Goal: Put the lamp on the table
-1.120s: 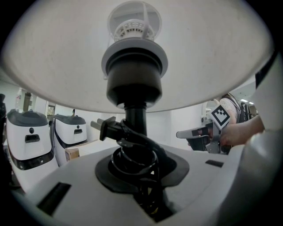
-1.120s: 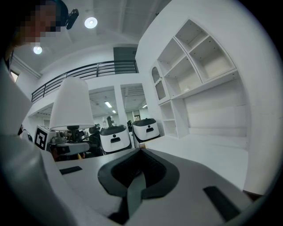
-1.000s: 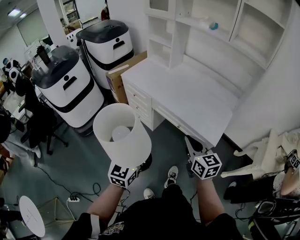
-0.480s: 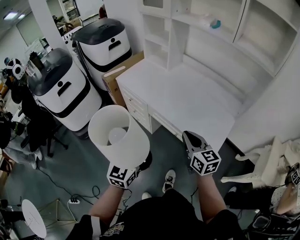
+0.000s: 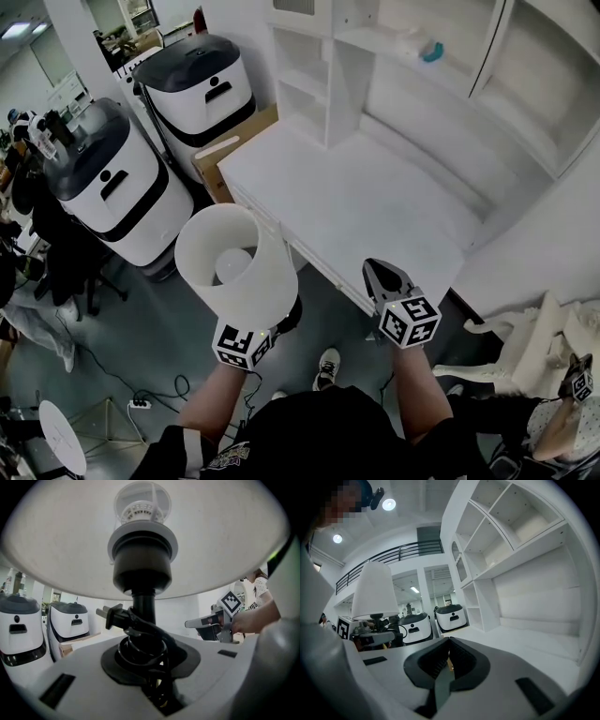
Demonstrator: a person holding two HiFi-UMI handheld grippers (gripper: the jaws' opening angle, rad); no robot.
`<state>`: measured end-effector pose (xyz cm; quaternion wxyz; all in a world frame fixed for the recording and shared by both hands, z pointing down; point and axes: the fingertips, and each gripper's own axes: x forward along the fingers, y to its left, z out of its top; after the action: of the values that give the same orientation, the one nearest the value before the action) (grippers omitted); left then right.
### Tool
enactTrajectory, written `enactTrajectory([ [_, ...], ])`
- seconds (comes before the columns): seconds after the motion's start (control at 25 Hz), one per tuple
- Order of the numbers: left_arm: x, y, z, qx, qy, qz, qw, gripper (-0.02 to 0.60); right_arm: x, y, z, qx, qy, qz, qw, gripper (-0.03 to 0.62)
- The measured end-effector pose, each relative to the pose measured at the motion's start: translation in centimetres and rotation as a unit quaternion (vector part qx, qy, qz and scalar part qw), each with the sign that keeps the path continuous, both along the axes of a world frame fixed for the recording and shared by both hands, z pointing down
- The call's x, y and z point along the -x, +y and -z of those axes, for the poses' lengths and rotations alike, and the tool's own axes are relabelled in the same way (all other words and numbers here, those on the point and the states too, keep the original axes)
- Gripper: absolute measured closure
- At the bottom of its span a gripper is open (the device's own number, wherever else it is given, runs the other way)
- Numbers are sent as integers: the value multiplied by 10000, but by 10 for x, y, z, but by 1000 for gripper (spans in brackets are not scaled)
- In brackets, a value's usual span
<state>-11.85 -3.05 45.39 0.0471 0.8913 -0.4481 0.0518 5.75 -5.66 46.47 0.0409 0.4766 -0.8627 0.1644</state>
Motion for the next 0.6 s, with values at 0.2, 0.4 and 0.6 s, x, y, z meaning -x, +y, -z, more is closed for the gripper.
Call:
enactTrajectory([
  [0.2,-20,-26,-1,-16,-2,81,10000,479,-15,-23,1,-20,18,150,9999,569],
  [0.4,-40,-46,3,-78,-4,128,9999,479,-31,-42,2,-49,10,210,9998,569],
  [0.6,-51,-58,5,-32,-41,104,9999,479,-40,-51,2,-1,24,201,9998,569],
])
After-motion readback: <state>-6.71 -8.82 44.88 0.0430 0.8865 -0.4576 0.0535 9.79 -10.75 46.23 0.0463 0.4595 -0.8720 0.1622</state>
